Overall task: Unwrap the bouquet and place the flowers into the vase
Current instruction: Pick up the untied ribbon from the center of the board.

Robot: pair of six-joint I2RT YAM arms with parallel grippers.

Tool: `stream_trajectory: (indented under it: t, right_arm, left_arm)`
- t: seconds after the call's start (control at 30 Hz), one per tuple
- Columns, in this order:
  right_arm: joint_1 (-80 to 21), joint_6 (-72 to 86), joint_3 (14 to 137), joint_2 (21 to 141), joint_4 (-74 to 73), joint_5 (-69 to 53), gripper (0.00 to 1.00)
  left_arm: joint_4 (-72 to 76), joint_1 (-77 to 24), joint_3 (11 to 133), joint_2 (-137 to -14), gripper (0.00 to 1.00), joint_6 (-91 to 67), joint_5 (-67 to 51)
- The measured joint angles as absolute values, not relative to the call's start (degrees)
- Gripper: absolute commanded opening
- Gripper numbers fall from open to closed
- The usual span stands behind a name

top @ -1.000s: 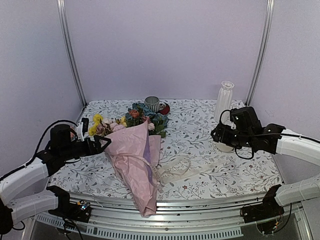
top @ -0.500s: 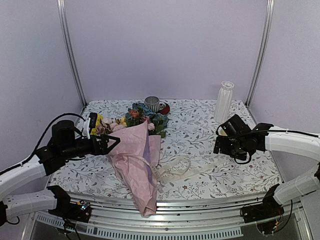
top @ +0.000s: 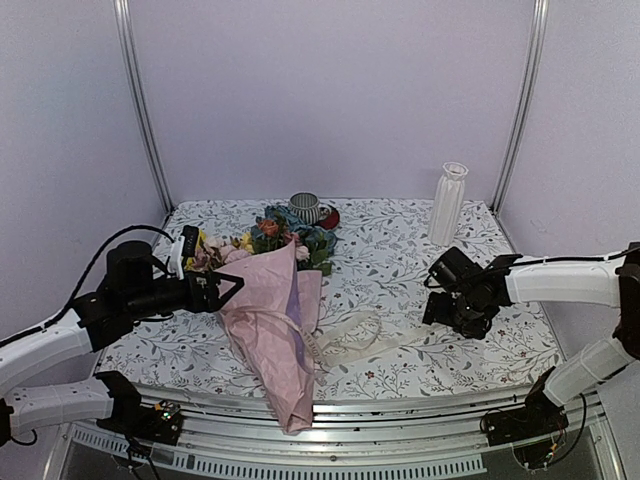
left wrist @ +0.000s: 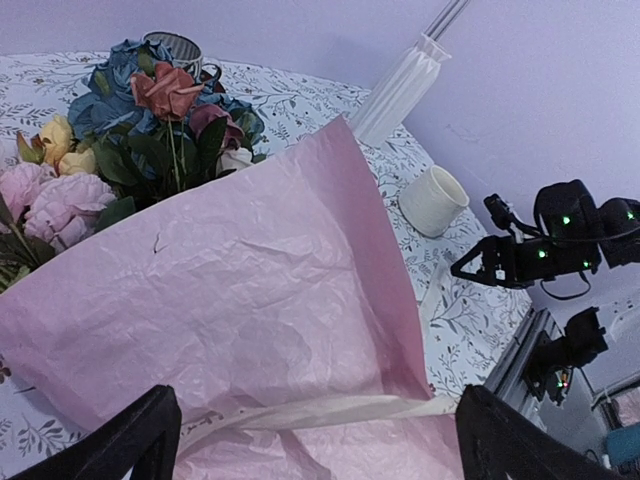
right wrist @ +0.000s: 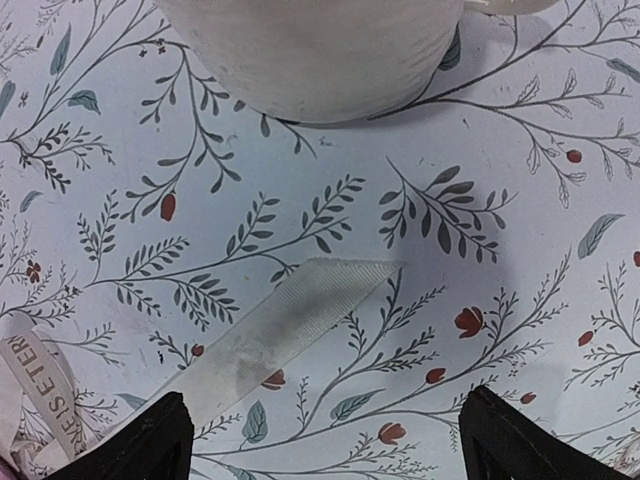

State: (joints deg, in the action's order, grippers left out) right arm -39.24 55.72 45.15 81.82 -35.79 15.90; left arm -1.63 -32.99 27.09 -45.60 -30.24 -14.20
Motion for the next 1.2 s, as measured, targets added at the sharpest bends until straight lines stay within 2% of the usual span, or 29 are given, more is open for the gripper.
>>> stream_trajectory:
  t: [0.2, 0.4, 0.83, 1.2]
  right_arm:
    - [-39.33, 57.82, 45.82, 84.97, -36.12, 15.42, 0.92]
    - [-42.37, 58.70, 51.92, 89.97, -39.33, 18.57, 0.92]
    - [-45.52, 46.37, 52.25, 90.06, -36.95, 13.13, 0.96]
    - [-46.65, 43.77, 51.20, 89.62, -36.05, 9.69, 0.98]
  left_arm:
    - [-1.63, -33.17, 27.07, -44.73, 0.98, -30.15, -14.00]
    - [-1.61, -33.98, 27.07, -44.71, 0.98, -29.89, -14.04]
    - [-1.39, -35.16, 27.07, -45.45, 0.98, -28.67, -13.89]
    - [-1.19, -35.75, 27.07, -45.65, 0.98, -28.49, -13.78]
